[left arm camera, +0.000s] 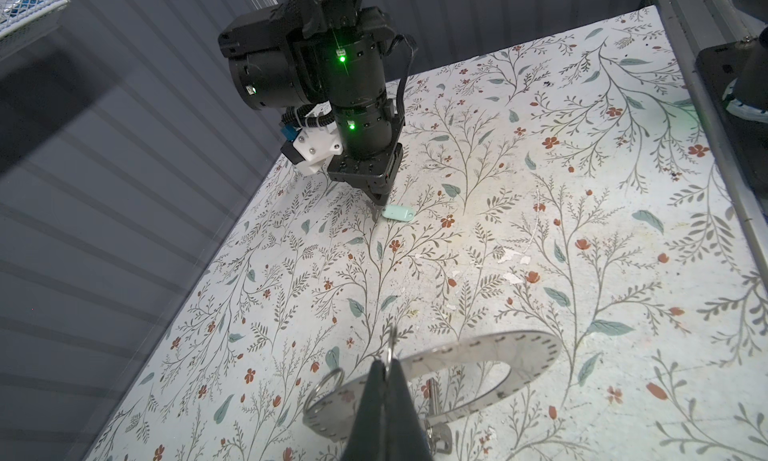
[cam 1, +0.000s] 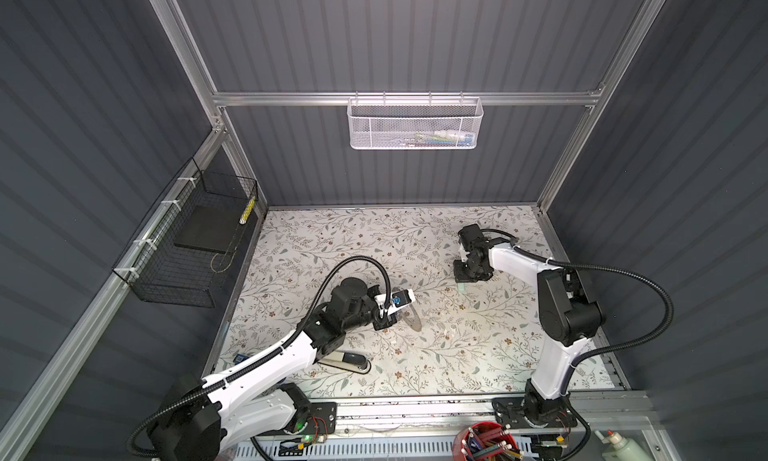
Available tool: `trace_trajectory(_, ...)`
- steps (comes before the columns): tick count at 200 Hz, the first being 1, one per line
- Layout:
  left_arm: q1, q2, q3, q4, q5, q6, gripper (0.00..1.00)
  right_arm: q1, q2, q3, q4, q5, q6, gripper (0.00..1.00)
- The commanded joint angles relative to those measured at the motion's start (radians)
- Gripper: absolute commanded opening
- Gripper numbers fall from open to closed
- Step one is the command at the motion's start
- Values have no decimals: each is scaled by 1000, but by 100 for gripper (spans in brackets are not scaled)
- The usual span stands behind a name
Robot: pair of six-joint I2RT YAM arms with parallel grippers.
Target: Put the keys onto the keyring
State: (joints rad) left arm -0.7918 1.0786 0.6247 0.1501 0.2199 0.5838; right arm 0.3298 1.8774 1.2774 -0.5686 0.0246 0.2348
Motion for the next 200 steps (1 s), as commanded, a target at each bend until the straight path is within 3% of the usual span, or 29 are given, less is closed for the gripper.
trace_trajectory(1, 5, -1, 28, -1, 15, 16, 0, 5, -15, -13, -2, 4, 4, 0)
trace_trajectory(53, 5, 6, 33, -3, 17, 6, 0, 43, -92, -69, 52, -24, -79, 0)
trace_trajectory(115, 16, 19, 46, 26, 34, -32, 0, 158, -417, -321, 268, -170, -312, 0)
trace_trajectory(200, 22, 112, 108, -5, 85, -7, 0, 236, -792, -650, 578, -410, -394, 0)
